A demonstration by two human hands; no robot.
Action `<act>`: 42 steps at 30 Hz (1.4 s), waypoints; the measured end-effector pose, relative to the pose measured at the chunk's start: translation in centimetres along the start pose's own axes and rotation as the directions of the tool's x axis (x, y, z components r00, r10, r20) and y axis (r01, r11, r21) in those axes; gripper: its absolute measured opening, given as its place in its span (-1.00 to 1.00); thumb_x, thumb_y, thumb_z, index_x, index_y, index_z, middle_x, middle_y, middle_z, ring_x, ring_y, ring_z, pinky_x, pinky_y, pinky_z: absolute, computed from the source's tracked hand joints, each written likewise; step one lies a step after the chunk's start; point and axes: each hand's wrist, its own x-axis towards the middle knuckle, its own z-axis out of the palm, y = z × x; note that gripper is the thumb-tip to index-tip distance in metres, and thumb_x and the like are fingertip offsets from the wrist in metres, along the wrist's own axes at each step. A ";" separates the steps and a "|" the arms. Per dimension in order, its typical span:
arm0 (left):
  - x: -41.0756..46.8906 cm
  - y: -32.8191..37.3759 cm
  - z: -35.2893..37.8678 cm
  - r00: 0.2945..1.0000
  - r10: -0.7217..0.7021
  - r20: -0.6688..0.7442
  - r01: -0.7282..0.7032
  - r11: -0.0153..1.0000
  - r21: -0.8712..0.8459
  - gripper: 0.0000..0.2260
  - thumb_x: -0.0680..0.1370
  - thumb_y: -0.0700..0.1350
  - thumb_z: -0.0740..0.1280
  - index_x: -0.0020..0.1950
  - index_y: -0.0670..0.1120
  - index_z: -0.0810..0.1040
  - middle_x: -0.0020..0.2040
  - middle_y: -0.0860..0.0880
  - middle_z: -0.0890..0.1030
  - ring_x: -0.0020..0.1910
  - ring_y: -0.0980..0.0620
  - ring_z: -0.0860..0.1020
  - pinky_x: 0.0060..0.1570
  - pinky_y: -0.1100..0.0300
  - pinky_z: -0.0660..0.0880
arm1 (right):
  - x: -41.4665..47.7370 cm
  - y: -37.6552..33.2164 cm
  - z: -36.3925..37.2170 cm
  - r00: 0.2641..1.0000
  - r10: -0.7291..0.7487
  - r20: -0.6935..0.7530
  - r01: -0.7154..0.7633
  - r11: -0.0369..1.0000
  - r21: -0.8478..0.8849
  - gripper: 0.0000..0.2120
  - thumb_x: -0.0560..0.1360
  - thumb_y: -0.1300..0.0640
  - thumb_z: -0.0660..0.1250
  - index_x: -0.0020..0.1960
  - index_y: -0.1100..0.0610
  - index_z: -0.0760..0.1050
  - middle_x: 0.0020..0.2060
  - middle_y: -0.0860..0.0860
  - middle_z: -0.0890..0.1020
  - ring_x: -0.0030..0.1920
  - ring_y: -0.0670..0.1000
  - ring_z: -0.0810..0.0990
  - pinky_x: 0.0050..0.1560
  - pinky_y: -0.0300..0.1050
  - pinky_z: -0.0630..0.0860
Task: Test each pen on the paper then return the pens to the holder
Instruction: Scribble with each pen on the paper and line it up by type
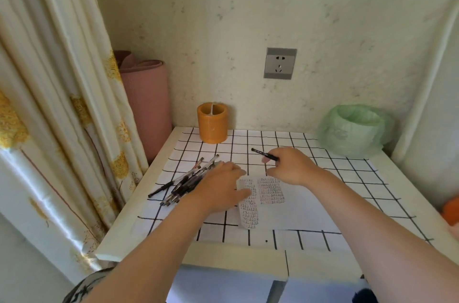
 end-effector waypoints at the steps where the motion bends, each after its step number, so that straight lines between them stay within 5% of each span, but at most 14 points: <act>1: 0.0 0.7 0.5 0.998 -0.001 0.057 0.002 1.000 -0.010 -0.39 0.53 0.25 0.31 0.52 0.02 0.34 0.44 0.08 0.35 0.45 0.03 0.24 0.43 0.00 0.26 | -0.6 0.5 -0.1 0.999 0.005 0.036 -0.005 1.000 0.000 -0.73 0.38 0.02 0.47 0.05 -0.17 0.58 -0.34 -0.14 0.51 -0.28 -0.08 0.54 -0.29 -0.17 0.38; 6: -0.2 2.5 2.5 0.954 -0.008 0.298 -0.041 0.987 0.158 -0.14 0.44 0.42 0.27 0.62 0.08 0.06 0.62 0.07 0.03 0.58 0.02 0.01 0.51 -0.07 0.07 | -2.9 2.6 0.7 0.979 0.011 0.204 0.003 0.998 -0.070 -0.53 0.26 -0.16 0.57 0.12 -0.14 0.56 -0.25 -0.17 0.52 -0.20 -0.07 0.55 -0.18 -0.15 0.48; 9: 0.3 2.0 2.6 0.950 -0.021 0.310 -0.038 0.982 0.183 -0.10 0.41 0.42 0.31 0.62 0.08 0.04 0.63 0.07 -0.01 0.59 0.02 -0.03 0.54 -0.09 0.04 | -3.3 3.3 1.6 0.972 0.017 0.234 0.010 0.994 -0.111 -0.40 0.30 -0.20 0.53 0.30 -0.14 0.50 0.06 -0.17 0.57 0.08 -0.03 0.56 0.07 -0.11 0.51; 14: 1.4 0.7 2.0 0.947 -0.059 0.316 0.019 0.992 0.128 -0.06 0.39 0.36 0.39 0.62 0.06 0.05 0.63 0.08 0.00 0.59 0.02 -0.04 0.54 -0.09 0.05 | -2.0 3.3 3.4 0.977 -0.021 0.210 0.053 0.987 -0.149 -0.35 0.40 -0.25 0.38 0.46 -0.21 0.33 0.33 -0.11 0.51 0.27 0.01 0.51 0.20 -0.07 0.47; 17: 2.0 0.3 1.7 0.949 -0.075 0.305 0.043 0.993 0.112 -0.07 0.41 0.32 0.42 0.62 0.05 0.03 0.63 0.07 0.01 0.59 0.01 -0.05 0.55 -0.05 0.01 | -1.4 3.3 3.1 0.978 -0.040 0.207 0.068 0.989 -0.130 -0.45 0.43 -0.25 0.34 0.41 -0.22 0.40 0.25 -0.15 0.55 0.21 -0.01 0.53 0.16 -0.08 0.49; 21: 2.9 0.3 1.0 0.994 -0.025 0.107 0.028 0.999 -0.023 -0.28 0.51 0.20 0.39 0.58 0.08 0.17 0.54 0.05 0.27 0.53 0.01 0.17 0.49 -0.01 0.18 | -0.9 3.5 3.0 0.988 -0.131 0.081 0.136 0.988 -0.066 -0.73 0.60 -0.15 0.19 0.23 -0.17 0.56 -0.14 -0.14 0.57 -0.10 -0.02 0.55 -0.18 -0.11 0.44; 24: 3.5 0.8 0.7 0.999 0.022 -0.023 -0.025 0.987 -0.157 -0.55 0.56 0.10 0.38 0.45 0.14 0.40 0.27 0.13 0.54 0.20 0.14 0.50 0.23 0.11 0.47 | -0.8 3.7 3.1 0.981 -0.192 -0.010 0.191 0.977 -0.098 -0.75 0.62 -0.07 0.21 0.22 -0.10 0.57 -0.16 -0.11 0.47 -0.14 -0.03 0.48 -0.22 -0.13 0.32; 29: 4.5 1.3 0.5 0.990 0.062 -0.123 -0.081 0.984 -0.157 -0.88 0.58 -0.06 0.38 0.08 0.12 0.58 -0.09 0.19 0.57 -0.20 0.19 0.53 -0.15 0.24 0.47 | -1.0 3.0 3.1 0.955 -0.290 -0.061 0.286 0.956 -0.072 -0.80 0.61 0.01 0.25 0.13 0.02 0.60 -0.12 -0.07 0.56 -0.14 -0.01 0.52 -0.14 -0.04 0.46; 33: 5.3 0.5 0.5 0.984 0.054 -0.168 -0.085 0.979 -0.183 -0.91 0.59 -0.09 0.37 0.08 0.02 0.60 -0.07 0.12 0.56 -0.18 0.22 0.49 -0.17 0.36 0.37 | -0.3 2.0 3.3 0.933 -0.336 -0.128 0.319 0.938 -0.137 -0.78 0.62 -0.08 0.21 0.06 -0.01 0.57 -0.17 -0.11 0.59 -0.19 -0.03 0.54 -0.19 -0.06 0.49; 42: 5.7 -0.3 0.7 0.992 0.028 -0.121 -0.062 0.956 -0.287 -0.96 0.60 -0.11 0.36 0.02 -0.02 0.60 -0.17 0.15 0.59 -0.18 0.21 0.54 -0.18 0.30 0.42 | 0.3 1.9 3.8 0.911 -0.385 -0.147 0.350 0.912 -0.215 -0.78 0.63 -0.08 0.16 0.08 -0.08 0.56 -0.27 -0.08 0.62 -0.25 -0.01 0.55 -0.23 -0.08 0.48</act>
